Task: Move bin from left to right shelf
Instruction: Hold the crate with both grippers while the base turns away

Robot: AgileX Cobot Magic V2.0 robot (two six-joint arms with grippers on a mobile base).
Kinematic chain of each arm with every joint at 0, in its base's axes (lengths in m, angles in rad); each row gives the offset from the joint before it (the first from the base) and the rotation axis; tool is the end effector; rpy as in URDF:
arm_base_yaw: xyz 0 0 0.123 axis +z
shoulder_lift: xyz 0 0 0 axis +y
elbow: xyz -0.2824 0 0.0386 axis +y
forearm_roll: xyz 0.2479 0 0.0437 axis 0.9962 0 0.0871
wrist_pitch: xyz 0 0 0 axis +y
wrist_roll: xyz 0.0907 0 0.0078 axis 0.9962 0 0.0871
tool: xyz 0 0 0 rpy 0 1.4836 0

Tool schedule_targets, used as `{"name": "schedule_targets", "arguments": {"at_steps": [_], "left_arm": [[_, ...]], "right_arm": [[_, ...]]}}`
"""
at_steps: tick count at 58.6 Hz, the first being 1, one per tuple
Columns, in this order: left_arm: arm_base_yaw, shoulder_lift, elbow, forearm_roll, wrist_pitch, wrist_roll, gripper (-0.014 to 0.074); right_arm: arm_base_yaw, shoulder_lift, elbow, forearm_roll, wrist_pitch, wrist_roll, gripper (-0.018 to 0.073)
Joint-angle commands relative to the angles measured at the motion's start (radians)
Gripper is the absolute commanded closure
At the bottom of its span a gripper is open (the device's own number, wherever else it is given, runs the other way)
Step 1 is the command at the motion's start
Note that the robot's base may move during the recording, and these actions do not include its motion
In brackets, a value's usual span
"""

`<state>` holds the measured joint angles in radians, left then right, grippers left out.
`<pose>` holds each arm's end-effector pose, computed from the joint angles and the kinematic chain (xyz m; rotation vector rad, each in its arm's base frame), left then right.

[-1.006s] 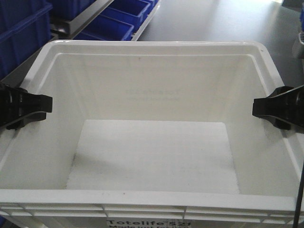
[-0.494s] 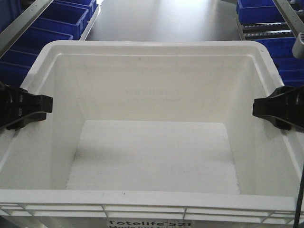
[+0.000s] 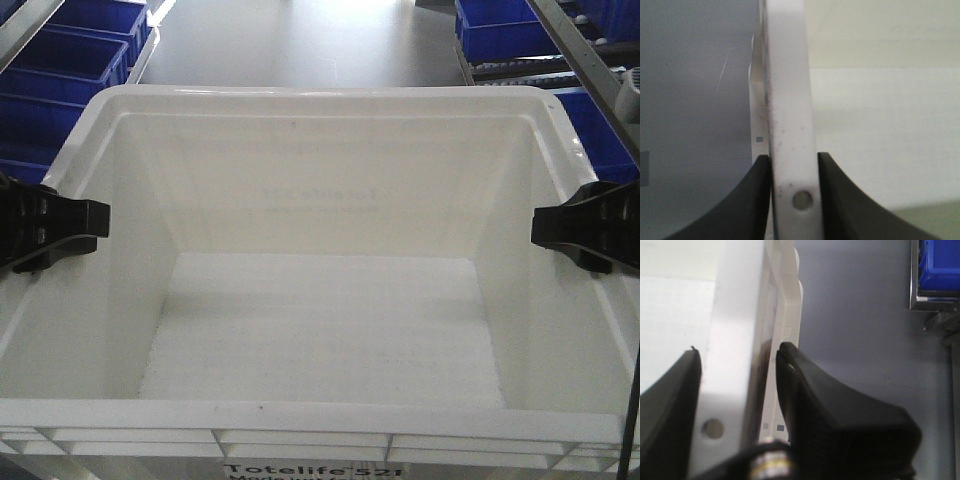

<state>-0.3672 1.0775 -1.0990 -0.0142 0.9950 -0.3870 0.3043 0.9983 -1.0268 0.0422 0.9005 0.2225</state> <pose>0.1906 -0.0745 0.3684 -0.0290 2.4886 -0.3435 0.1807 0.0599 0.3677 -0.0823 2.3745 0.3069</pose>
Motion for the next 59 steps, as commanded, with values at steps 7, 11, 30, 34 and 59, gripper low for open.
{"name": "schedule_targets", "arguments": {"at_steps": [7,11,30,34,59], "left_arm": [[-0.003,-0.038,-0.04,0.014,-0.105,0.041,0.0603],[-0.003,-0.038,-0.04,0.014,-0.105,0.041,0.0603],[-0.003,-0.038,-0.04,0.014,-0.105,0.041,0.0603],[-0.003,-0.038,-0.04,0.014,-0.105,0.041,0.0603],[-0.003,-0.038,-0.04,0.014,-0.105,0.041,0.0603]], "right_arm": [[-0.016,-0.015,-0.033,-0.081,-0.094,-0.001,0.0539],[-0.016,-0.015,-0.033,-0.081,-0.094,-0.001,0.0539],[-0.016,-0.015,-0.033,-0.081,-0.094,-0.001,0.0539],[-0.016,-0.015,-0.033,-0.081,-0.094,-0.001,0.0539],[-0.016,-0.015,-0.033,-0.081,-0.094,-0.001,0.0539]]}}
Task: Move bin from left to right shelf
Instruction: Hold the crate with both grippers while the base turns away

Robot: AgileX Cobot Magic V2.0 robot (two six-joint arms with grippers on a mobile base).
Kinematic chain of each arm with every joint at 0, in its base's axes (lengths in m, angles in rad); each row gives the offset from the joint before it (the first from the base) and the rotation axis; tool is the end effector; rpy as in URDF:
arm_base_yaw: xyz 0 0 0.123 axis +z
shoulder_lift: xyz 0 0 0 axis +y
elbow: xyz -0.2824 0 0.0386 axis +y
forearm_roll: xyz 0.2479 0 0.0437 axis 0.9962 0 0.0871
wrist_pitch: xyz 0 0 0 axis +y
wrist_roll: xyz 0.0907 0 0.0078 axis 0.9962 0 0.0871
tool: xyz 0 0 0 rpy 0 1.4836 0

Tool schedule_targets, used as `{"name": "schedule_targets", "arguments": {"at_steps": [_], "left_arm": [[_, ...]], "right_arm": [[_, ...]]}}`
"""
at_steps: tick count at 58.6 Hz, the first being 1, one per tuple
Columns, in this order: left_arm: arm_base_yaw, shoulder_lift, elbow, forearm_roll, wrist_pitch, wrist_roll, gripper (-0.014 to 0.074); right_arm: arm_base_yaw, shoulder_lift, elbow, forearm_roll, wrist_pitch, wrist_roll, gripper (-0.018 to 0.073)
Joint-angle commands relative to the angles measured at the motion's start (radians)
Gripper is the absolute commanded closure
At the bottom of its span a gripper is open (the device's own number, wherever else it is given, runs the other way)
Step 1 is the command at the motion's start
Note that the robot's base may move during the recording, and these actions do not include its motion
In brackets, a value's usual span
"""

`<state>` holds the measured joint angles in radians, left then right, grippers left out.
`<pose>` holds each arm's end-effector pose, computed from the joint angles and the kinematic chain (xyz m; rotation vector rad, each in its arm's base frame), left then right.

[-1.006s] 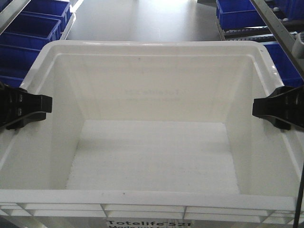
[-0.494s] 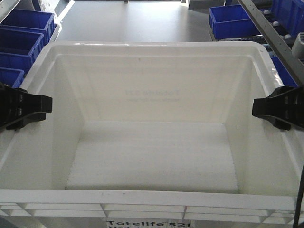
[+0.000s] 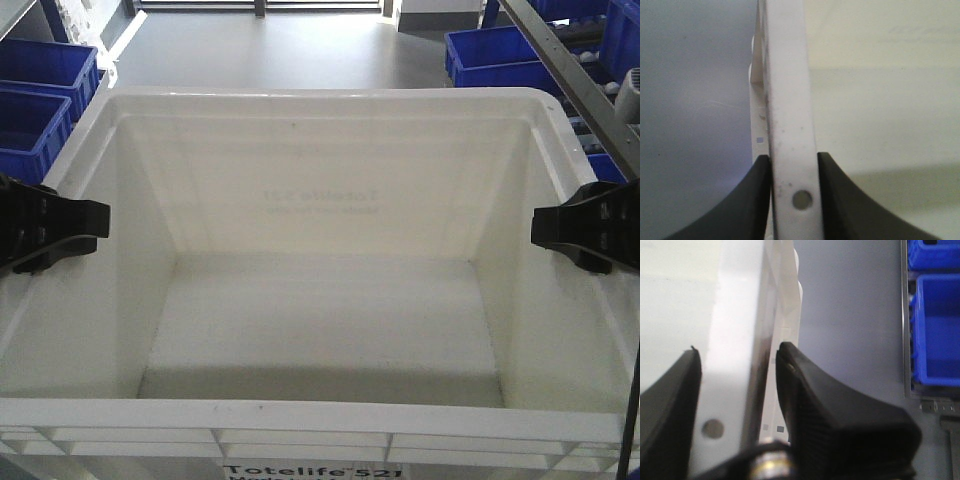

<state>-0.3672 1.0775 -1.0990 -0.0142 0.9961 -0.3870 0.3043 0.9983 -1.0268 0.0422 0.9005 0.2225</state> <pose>0.1905 -0.0745 0.3684 -0.0290 2.4896 -0.3430 0.1807 0.0599 0.3677 -0.0823 2.3745 0.3069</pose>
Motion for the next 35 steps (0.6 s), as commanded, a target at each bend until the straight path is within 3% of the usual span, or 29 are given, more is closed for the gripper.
{"name": "schedule_targets", "arguments": {"at_steps": [1,35], "left_arm": [[-0.003,-0.038,-0.04,0.014,-0.106,0.041,0.0603],[-0.003,-0.038,-0.04,0.014,-0.105,0.041,0.0603]], "right_arm": [[-0.016,-0.015,-0.033,-0.081,-0.094,-0.001,0.0539],[-0.016,-0.015,-0.033,-0.081,-0.093,-0.001,0.0539]]}}
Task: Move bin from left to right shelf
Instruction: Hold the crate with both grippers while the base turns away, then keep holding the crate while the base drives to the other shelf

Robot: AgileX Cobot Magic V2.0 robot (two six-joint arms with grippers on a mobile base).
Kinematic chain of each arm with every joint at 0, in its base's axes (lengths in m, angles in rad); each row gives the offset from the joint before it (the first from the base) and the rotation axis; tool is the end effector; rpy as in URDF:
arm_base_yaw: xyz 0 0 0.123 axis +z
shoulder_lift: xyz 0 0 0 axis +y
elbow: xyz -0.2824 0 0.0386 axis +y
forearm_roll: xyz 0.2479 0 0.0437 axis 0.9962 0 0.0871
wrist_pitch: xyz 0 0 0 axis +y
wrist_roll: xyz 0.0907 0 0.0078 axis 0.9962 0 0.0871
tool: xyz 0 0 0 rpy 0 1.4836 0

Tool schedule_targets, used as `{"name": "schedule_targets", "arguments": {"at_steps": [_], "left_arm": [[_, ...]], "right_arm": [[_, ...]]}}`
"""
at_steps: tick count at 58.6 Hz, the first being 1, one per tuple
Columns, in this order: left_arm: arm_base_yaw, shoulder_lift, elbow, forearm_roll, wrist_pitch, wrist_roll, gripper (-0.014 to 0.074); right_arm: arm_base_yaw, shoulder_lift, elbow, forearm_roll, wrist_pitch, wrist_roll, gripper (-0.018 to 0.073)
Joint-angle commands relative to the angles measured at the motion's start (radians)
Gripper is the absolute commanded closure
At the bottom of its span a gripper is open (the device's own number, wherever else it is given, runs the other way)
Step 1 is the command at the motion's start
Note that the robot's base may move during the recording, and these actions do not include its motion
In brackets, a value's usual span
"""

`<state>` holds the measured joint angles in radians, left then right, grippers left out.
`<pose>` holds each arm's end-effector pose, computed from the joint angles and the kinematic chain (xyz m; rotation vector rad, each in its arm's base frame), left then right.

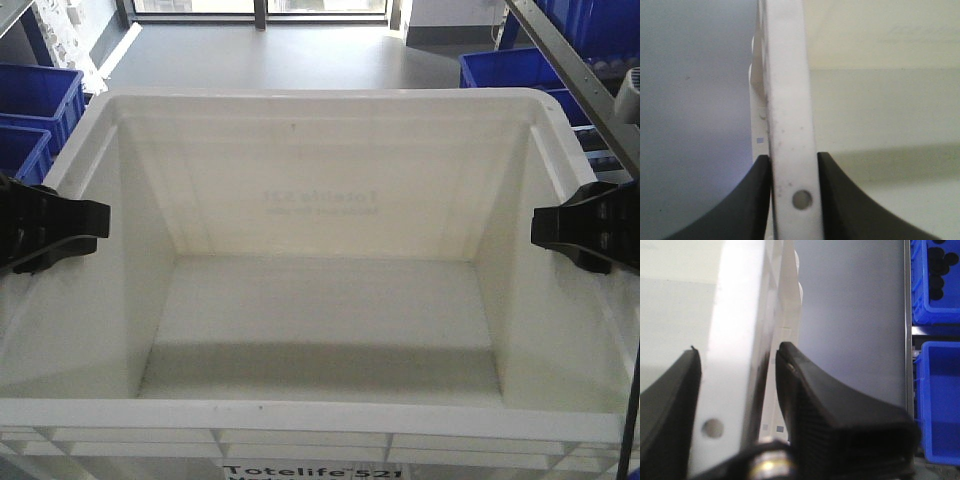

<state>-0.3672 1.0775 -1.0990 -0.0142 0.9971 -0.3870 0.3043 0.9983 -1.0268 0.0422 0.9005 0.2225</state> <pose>0.1905 -0.0744 0.3683 -0.0290 2.4906 -0.3427 0.1807 0.0599 0.3677 -0.0823 2.3745 0.3069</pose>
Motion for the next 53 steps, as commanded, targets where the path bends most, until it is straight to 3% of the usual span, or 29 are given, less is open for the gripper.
{"name": "schedule_targets", "arguments": {"at_steps": [1,53], "left_arm": [[-0.003,-0.038,-0.04,0.014,-0.106,0.041,0.0603],[-0.003,-0.038,-0.04,0.014,-0.106,0.041,0.0603]], "right_arm": [[-0.016,-0.015,-0.033,-0.081,-0.093,-0.001,0.0539],[-0.016,-0.015,-0.033,-0.081,-0.093,-0.001,0.0539]]}}
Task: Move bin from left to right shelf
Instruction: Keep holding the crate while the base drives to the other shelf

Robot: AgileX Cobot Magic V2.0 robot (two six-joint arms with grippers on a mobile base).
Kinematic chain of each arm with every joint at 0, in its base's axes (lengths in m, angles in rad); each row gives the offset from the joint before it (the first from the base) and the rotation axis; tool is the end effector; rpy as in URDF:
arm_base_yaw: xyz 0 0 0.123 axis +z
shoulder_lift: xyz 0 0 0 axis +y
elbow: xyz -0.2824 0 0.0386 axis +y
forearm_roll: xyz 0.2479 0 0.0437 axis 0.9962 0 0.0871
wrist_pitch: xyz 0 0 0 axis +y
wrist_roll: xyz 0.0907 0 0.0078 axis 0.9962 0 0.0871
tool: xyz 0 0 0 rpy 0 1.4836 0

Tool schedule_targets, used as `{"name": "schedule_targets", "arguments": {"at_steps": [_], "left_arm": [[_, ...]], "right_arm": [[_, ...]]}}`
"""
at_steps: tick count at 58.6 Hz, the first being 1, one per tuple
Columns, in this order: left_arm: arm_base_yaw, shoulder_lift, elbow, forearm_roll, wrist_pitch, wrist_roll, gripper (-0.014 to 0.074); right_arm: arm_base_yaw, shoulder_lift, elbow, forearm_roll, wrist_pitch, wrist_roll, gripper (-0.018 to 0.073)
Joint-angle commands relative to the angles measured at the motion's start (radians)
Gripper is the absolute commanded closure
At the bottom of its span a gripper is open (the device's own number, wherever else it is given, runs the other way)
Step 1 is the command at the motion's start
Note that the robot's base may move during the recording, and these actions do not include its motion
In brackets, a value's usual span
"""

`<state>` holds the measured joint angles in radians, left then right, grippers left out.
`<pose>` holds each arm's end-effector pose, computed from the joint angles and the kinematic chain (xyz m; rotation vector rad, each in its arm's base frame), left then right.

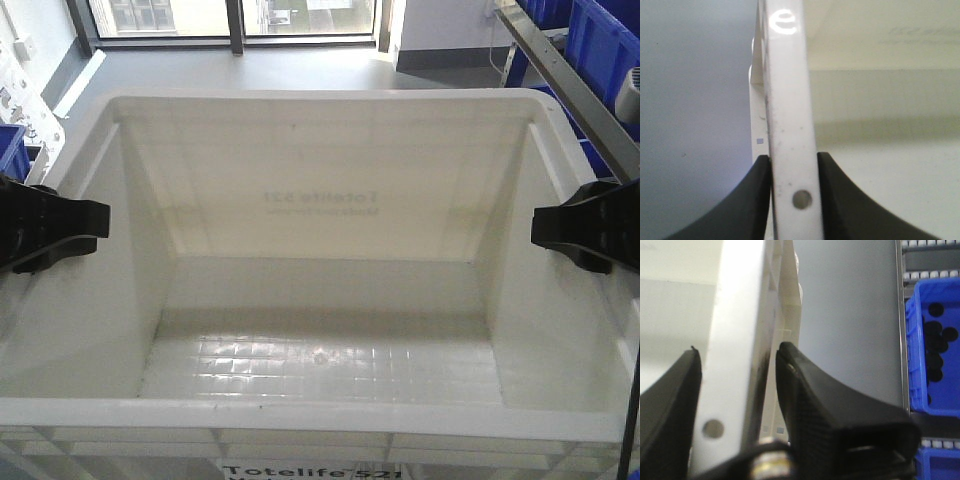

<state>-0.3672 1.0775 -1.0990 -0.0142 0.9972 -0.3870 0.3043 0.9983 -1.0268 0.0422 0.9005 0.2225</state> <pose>0.1905 -0.0744 0.3683 -0.0290 2.4907 -0.3426 0.1807 0.0599 0.3677 -0.0823 2.3745 0.3069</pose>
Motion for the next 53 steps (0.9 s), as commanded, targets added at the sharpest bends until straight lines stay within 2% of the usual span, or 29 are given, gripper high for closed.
{"name": "schedule_targets", "arguments": {"at_steps": [1,53], "left_arm": [[-0.003,-0.038,-0.04,0.014,-0.106,0.041,0.0603],[-0.003,-0.038,-0.04,0.014,-0.106,0.041,0.0603]], "right_arm": [[-0.016,-0.015,-0.033,-0.081,-0.093,-0.001,0.0539],[-0.016,-0.015,-0.033,-0.081,-0.093,-0.001,0.0539]]}}
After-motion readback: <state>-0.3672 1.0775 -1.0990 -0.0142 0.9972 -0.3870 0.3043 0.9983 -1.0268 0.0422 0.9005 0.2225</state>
